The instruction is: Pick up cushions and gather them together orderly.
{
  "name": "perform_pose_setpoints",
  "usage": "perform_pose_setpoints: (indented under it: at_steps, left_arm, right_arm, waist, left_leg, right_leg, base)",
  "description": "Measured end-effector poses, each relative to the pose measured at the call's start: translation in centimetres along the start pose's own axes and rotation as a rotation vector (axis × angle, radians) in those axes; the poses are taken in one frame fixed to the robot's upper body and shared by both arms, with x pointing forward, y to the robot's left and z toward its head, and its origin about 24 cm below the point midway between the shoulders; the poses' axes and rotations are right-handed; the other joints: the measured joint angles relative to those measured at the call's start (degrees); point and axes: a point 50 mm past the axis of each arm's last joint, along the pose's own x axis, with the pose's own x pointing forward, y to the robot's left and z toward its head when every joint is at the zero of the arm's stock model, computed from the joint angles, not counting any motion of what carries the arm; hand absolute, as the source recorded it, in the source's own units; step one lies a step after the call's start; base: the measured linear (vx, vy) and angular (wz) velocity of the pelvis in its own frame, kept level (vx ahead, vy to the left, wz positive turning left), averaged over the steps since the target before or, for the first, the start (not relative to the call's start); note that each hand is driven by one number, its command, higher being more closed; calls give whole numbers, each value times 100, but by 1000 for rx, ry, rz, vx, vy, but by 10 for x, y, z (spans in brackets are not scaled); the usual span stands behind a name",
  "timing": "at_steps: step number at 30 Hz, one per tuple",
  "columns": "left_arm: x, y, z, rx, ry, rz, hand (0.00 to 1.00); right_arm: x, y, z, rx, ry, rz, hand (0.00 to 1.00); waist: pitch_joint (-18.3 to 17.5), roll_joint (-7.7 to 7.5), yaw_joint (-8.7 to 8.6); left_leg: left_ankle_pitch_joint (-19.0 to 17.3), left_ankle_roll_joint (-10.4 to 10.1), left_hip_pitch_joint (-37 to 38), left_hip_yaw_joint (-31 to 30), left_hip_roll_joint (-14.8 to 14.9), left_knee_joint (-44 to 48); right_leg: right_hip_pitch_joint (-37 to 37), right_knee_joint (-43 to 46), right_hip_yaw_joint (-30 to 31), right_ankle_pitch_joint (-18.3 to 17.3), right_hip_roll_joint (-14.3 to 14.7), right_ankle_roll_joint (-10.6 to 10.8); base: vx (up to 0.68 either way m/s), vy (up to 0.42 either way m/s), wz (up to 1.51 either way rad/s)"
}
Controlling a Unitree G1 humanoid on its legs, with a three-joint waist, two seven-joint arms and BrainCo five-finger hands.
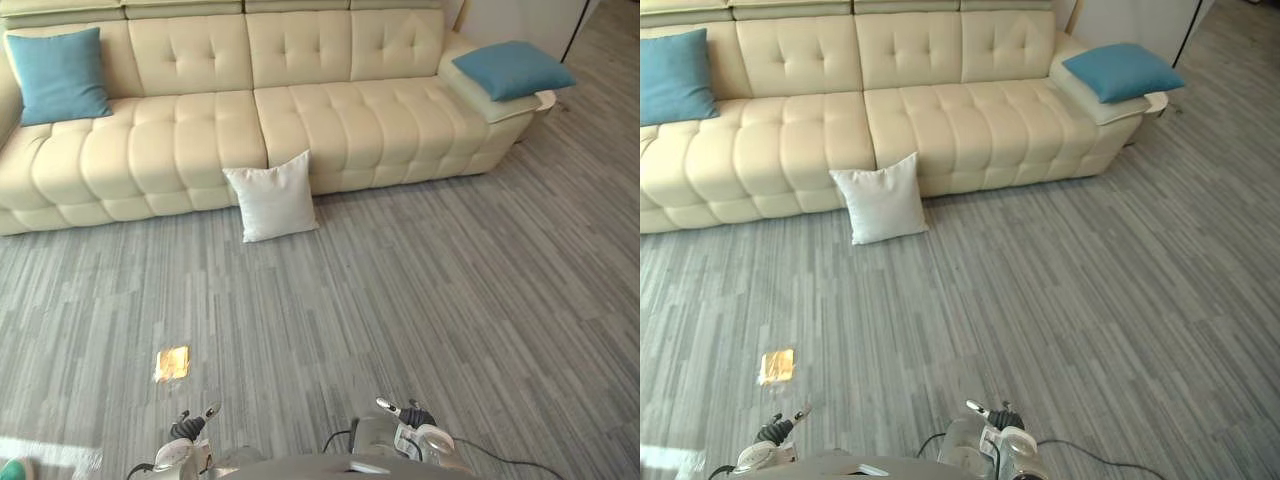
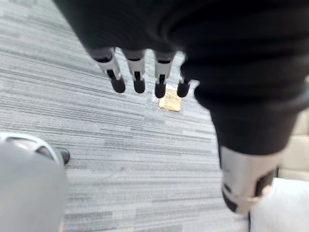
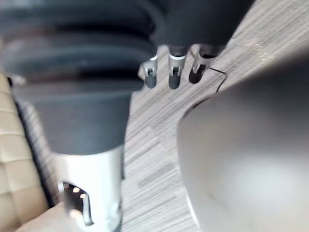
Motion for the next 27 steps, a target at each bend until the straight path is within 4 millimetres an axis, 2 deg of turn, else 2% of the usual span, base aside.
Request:
perform_pose_setpoints:
  at_steps: [1, 2, 3, 5, 6, 7, 8, 9, 10, 11, 12, 13, 14, 15, 16, 17, 18, 20, 21, 22, 23, 24, 25, 26, 27]
  left_arm:
    - [0, -4, -1, -16, 6, -6, 0]
    - [0, -10, 1, -27, 3, -17, 0]
    - [0, -11, 1, -32, 5, -20, 0]
    - [0, -10, -3, -40, 19, -12, 0]
    - [-1, -13, -4, -64, 27, -16, 0]
    - [-2, -23, -6, -106, 42, -28, 0]
    - [-2, -28, -7, -120, 46, -37, 0]
    - [-3, -31, -7, -115, 46, -44, 0]
    - [-3, -32, -7, -110, 46, -45, 0]
    - [-3, -33, -5, -110, 36, -51, 0]
    - [-3, -33, 1, -124, 12, -54, 0]
    - [-3, -32, 2, -133, 5, -55, 0]
    - [-3, -31, 5, -157, -8, -51, 0]
    - [-3, -30, 5, -160, -10, -49, 0]
    - [-3, -28, 5, -170, -12, -41, 0]
    - [-3, -27, 5, -175, -13, -39, 0]
    - [-3, -27, 5, -175, -15, -38, 0]
    - [-3, -27, 8, -187, -26, -40, 0]
    - [-3, -27, 10, -187, -33, -40, 0]
    - [-3, -28, 12, -184, -40, -45, 0]
    - [-3, -29, 14, -183, -45, -48, 0]
    - [-3, -30, 15, -183, -47, -49, 0]
    - [-3, -30, 13, -185, -43, -49, 0]
    - [-4, -31, 12, -194, -38, -49, 0]
    - [-3, -29, 12, -192, -40, -46, 0]
  right_arm:
    - [0, 0, 6, 9, -27, 2, 0]
    - [0, 1, 8, 28, -33, 0, 0]
    - [1, 2, 10, 34, -38, 1, 0]
    - [0, 4, 10, 46, -38, 3, 0]
    - [1, 4, 11, 47, -41, 5, 0]
    - [2, 2, 21, 45, -76, 1, 0]
    - [2, 1, 25, 42, -92, 1, 0]
    - [1, -1, 28, 56, -108, -6, 0]
    - [1, -1, 30, 58, -115, -8, 0]
    - [1, -2, 28, 56, -107, -9, 0]
    - [0, -4, 24, 55, -99, -12, 0]
    - [-1, -5, 22, 53, -96, -14, 0]
    - [-2, -8, 20, 49, -92, -16, 0]
    - [-2, -8, 20, 49, -92, -16, 0]
    - [-2, -7, 19, 48, -88, -14, 0]
    - [-2, -8, 16, 49, -77, -16, 0]
    - [-2, -8, 16, 49, -75, -16, 0]
    - [-2, -8, 14, 49, -61, -16, 0]
    - [-2, -7, 12, 50, -54, -14, 0]
    - [-2, -5, 13, 57, -53, -12, 0]
    - [-2, -4, 12, 65, -50, -13, 0]
    - [-3, -4, 9, 67, -42, -14, 0]
    - [-3, -6, 5, 67, -34, -18, 0]
    - [-3, -6, 5, 56, -32, -16, 0]
    - [-4, -4, 3, 52, -26, -10, 0]
  waist:
    - [29, 35, -29]
    - [71, 87, -55]
    - [101, 103, -74]
    - [129, 39, -114]
    - [191, 73, -107]
    - [257, 299, -64]
    - [282, 355, -60]
    - [303, 448, -98]
    - [305, 482, -107]
    - [309, 505, -132]
    - [314, 519, -155]
    - [314, 520, -137]
    - [313, 550, -43]
    - [313, 559, -26]
    - [302, 596, -6]
    - [326, 549, 39]
    - [321, 555, 65]
    - [296, 590, 151]
    - [296, 579, 179]
    - [291, 557, 225]
    - [298, 513, 266]
    - [303, 475, 284]
    - [287, 483, 288]
    - [264, 510, 311]
    - [226, 462, 317]
  left_leg:
    - [0, -1, 194, -20, 74, -181]
    - [-1, -3, 361, -57, 156, -328]
    - [-1, -3, 450, -101, 187, -392]
    - [-5, -13, 734, -337, 144, -556]
    - [4, -45, 946, -518, 196, -606]
    - [167, -233, 996, -560, 329, -515]
    - [254, -316, 990, -627, 375, -424]
    - [455, -551, 988, -855, 528, -74]
    - [546, -619, 953, -979, 627, 207]
    - [751, -852, 690, -1219, 819, 1041]
    - [1235, -1202, 211, -1501, 990, 2091]
    - [1591, -1344, -19, -1628, 1051, 2604]
    - [1852, -1557, -747, -1552, 1358, 4206]
    - [1814, -1547, -864, -1467, 1426, 4426]
    - [1588, -1478, -1143, -1101, 1597, 4870]
    - [1293, -1282, -1388, -719, 1692, 4970]
    - [1162, -1193, -1504, -581, 1702, 4935]
    - [655, -937, -2071, -126, 1695, 4387]
    - [568, -912, -2163, -7, 1661, 4111]
    - [476, -847, -2302, 218, 1579, 3349]
    - [525, -806, -2345, 348, 1380, 2340]
    - [640, -775, -2365, 332, 1220, 1724]
    - [1140, -777, -2355, 165, 993, 581]
    - [1823, -719, -2376, 8, 930, 349]
    - [1989, -428, -2370, 14, 828, 354]
  right_leg:
    - [-237, -728, -188, 31, 146, -40]
    - [-376, -1673, -170, 268, 351, -92]
    - [-386, -2204, -120, 461, 428, -87]
    - [-249, -3937, 201, 1351, 546, 46]
    - [-70, -3974, 310, 2247, 632, -125]
    - [-186, -3507, 353, 1942, 745, -140]
    - [-246, -3257, 353, 1732, 759, -175]
    - [-266, -2734, 251, 1286, 772, -294]
    - [-179, -2596, 172, 1120, 792, -336]
    - [50, -2525, 36, 869, 828, -378]
    - [335, -2594, -81, 700, 857, -403]
    - [479, -2655, -100, 652, 876, -442]
    - [937, -2951, -100, 558, 983, -529]
    - [1044, -3014, -94, 546, 1001, -547]
    - [1408, -3257, -64, 507, 1040, -601]
    - [1792, -3589, -27, 513, 1049, -590]
    - [1947, -3733, -4, 519, 1049, -581]
    - [2419, -4234, 31, 631, 1027, -430]
    - [2499, -4331, 39, 654, 993, -386]
    - [2692, -4474, 48, 698, 915, -312]
    - [2891, -4621, 36, 691, 775, -259]
    - [3005, -4680, 31, 652, 665, -172]
    - [3190, -4781, 25, 541, 522, 64]
    - [3306, -4808, 55, 425, 465, 265]
    - [3332, -4829, 92, 391, 400, 296]
  base:
    - [421, -137, 28]
    - [432, -161, 33]
    - [462, -201, 41]
    - [520, -246, 53]
    - [530, -259, 31]
    - [514, -259, 9]
    - [470, -270, -4]
    - [476, -275, 5]
    - [569, -317, 20]
    - [467, -231, 38]
    - [452, -214, 39]
    - [527, -171, 24]
    - [429, -101, 0]
    - [502, -83, -12]
    - [382, -29, -15]
    - [374, -11, -13]
    - [288, 16, -7]
    - [337, 88, -13]
    - [343, 129, -16]
    - [402, 197, -7]
    - [410, 216, 0]
    - [563, 365, 6]
    - [460, 376, 0]
    - [454, 386, -5]
    - [305, 268, -4]
